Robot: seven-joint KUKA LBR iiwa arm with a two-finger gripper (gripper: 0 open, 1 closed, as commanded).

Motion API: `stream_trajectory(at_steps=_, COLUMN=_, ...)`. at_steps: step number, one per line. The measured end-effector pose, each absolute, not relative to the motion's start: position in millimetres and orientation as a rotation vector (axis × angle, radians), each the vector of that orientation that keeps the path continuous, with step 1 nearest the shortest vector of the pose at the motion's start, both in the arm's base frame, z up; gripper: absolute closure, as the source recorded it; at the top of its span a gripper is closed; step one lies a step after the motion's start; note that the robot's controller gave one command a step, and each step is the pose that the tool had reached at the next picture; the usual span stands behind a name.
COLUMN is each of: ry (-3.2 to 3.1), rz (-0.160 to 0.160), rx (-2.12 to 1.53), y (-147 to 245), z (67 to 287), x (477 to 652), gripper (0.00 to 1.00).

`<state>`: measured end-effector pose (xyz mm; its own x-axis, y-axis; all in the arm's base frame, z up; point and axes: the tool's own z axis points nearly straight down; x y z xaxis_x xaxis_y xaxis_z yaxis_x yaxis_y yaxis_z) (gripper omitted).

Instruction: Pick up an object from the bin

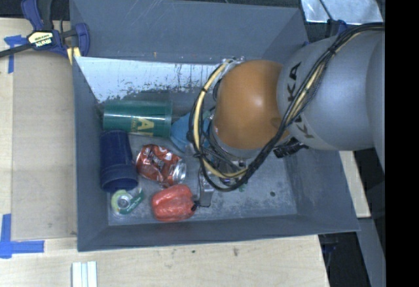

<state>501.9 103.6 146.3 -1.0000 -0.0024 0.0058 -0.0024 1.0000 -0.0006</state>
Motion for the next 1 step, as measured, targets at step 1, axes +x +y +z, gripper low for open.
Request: stream_trajectory(at_steps=1, ry=-3.144, rz=-0.001, rx=-0.001, y=103.1, z=150.8, x=503.8, gripper=0.0)
